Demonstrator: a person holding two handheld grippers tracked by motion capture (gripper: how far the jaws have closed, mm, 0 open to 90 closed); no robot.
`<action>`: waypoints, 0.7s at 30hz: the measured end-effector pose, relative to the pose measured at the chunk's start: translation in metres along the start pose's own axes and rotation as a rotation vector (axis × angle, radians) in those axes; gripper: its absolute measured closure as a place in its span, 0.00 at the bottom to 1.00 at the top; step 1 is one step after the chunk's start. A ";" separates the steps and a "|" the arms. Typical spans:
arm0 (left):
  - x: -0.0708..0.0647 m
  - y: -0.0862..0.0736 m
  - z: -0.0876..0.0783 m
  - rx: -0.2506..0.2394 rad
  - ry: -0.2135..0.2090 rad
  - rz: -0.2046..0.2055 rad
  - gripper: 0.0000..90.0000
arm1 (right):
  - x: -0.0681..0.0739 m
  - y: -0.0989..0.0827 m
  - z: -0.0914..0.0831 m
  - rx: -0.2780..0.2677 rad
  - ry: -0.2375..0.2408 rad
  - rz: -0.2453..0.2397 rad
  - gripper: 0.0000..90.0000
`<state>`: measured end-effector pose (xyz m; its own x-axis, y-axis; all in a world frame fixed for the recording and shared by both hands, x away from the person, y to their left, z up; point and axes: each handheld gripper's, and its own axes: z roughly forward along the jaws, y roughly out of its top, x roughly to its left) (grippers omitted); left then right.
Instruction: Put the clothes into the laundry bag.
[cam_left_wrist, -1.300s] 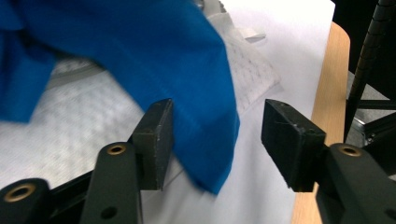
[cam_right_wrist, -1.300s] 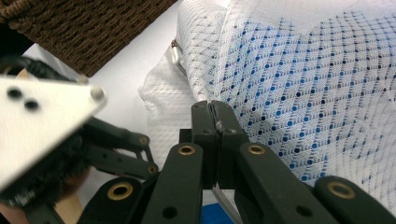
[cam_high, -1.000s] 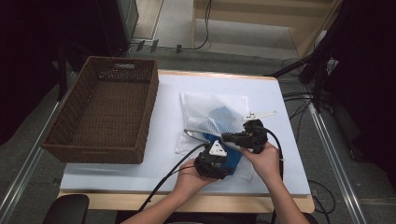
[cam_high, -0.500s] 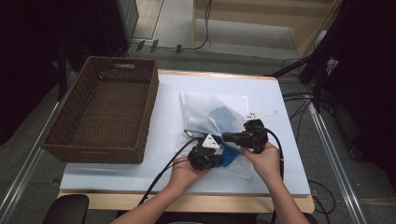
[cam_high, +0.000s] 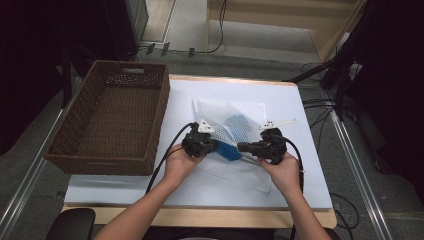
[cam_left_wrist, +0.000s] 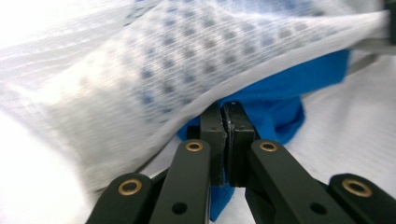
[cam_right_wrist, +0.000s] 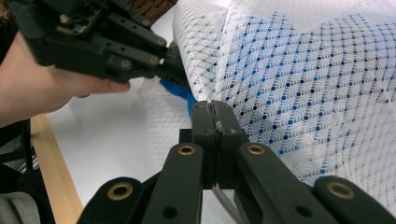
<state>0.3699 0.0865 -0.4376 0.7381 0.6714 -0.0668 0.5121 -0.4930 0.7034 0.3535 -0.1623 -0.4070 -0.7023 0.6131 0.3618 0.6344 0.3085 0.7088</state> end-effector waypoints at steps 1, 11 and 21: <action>0.001 -0.001 0.002 0.007 0.006 0.000 0.99 | 0.000 0.000 0.000 0.002 0.001 0.000 1.00; 0.003 -0.007 0.030 0.022 -0.031 -0.079 0.93 | 0.001 0.000 0.003 0.013 0.005 -0.004 1.00; -0.004 -0.008 0.001 0.003 -0.063 -0.033 0.72 | 0.002 -0.001 0.003 0.015 0.002 -0.008 1.00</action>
<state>0.3631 0.0868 -0.4434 0.7468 0.6513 -0.1344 0.5380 -0.4728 0.6979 0.3526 -0.1589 -0.4085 -0.7078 0.6094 0.3572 0.6337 0.3243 0.7023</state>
